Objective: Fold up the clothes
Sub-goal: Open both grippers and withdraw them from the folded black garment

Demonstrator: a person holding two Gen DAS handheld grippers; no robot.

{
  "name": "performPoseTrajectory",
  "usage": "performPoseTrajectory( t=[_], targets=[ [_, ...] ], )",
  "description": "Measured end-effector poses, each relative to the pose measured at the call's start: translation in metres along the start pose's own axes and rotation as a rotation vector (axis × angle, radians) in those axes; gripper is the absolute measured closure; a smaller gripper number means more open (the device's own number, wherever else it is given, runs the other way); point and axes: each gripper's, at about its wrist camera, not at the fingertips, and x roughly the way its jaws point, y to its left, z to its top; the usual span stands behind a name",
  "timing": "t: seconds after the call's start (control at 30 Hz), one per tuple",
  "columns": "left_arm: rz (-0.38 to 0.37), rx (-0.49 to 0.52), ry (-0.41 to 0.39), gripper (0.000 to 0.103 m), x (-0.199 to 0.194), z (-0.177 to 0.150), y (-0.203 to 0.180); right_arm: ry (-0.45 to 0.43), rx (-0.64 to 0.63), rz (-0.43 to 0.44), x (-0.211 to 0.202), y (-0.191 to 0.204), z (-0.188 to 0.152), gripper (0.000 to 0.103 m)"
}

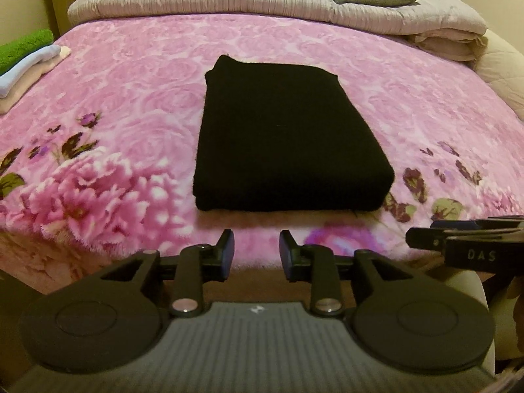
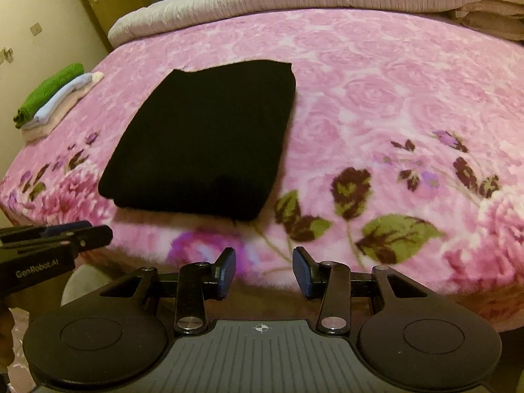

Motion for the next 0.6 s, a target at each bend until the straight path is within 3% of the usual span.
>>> performPoseTrajectory(
  t=[0.6],
  targets=[
    [-0.028, -0.012, -0.014, 0.071, -0.022, -0.028, 0.0, 0.017, -0.028, -0.005, -0.016, 0.016, -0.02, 0.061]
  ],
)
